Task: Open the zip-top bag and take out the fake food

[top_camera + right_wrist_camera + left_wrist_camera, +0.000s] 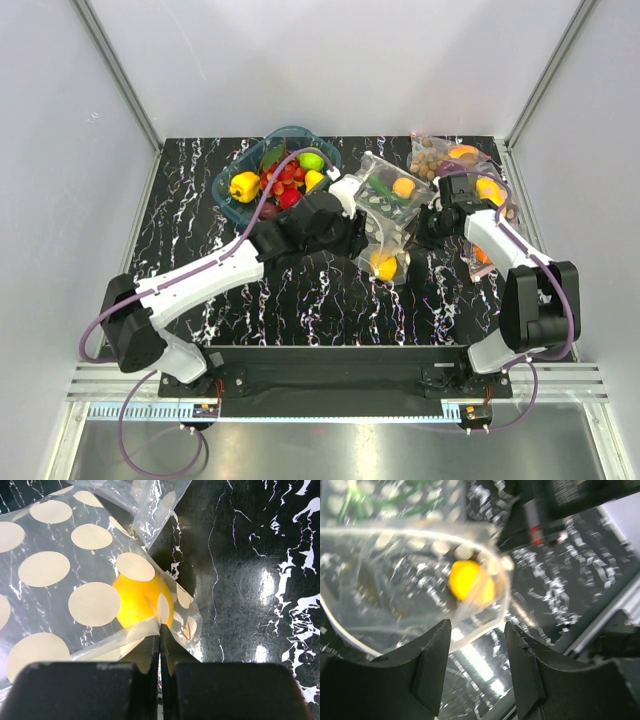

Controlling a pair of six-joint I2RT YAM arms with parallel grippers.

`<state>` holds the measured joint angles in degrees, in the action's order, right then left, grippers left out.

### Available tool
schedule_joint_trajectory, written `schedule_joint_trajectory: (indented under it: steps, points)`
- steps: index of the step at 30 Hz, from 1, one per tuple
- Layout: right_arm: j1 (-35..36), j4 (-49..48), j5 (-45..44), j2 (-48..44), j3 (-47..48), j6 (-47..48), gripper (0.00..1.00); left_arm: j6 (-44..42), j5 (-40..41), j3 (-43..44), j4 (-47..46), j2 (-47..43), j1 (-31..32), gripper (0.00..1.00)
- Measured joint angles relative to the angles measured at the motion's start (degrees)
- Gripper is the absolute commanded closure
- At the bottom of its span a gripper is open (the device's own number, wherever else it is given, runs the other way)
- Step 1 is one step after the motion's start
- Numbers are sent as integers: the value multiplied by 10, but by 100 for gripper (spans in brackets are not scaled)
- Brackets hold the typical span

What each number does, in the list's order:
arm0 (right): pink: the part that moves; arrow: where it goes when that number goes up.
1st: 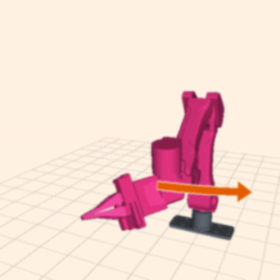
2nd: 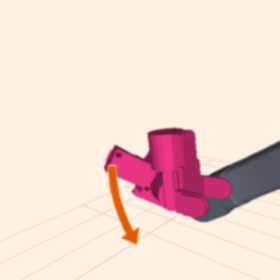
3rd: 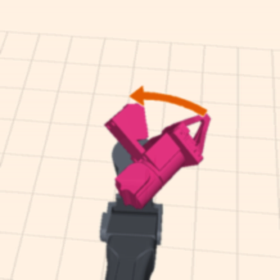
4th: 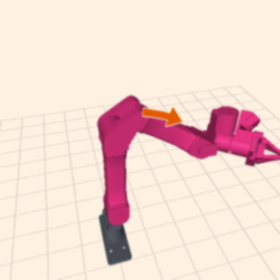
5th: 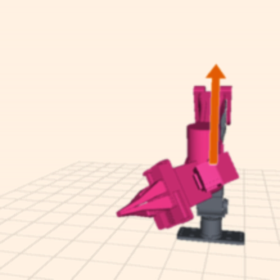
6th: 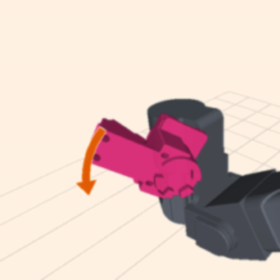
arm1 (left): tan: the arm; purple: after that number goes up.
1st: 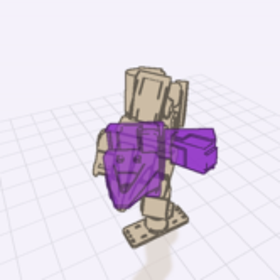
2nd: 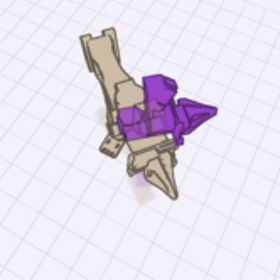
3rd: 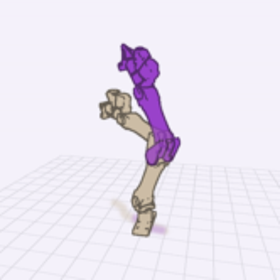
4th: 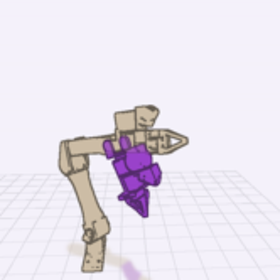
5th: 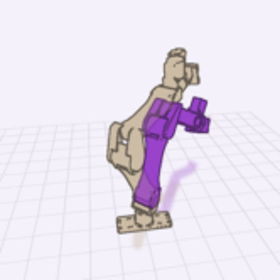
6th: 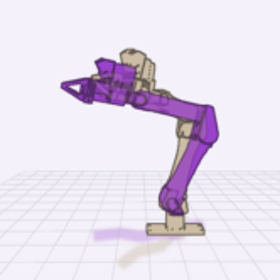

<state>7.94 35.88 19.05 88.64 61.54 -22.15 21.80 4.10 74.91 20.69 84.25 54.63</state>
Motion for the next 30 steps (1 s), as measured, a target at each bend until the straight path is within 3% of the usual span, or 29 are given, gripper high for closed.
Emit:
schedule_joint_trajectory:
  steps: [5,8,15,21,30]
  points:
    - [0,1,4,-19,-13,-2,100,-7,14,-2,1,25,-2,49]
    - [0,2,6,-30,-23,-2,100,-24,24,83,9,113,-2,50]
    - [0,3,11,-49,-55,-3,100,-51,33,172,9,225,-6,52]
    - [0,4,11,-52,-65,-4,100,-45,10,132,24,243,-30,51]
    - [0,-2,10,-54,-85,-6,100,27,-124,91,26,245,-47,44]
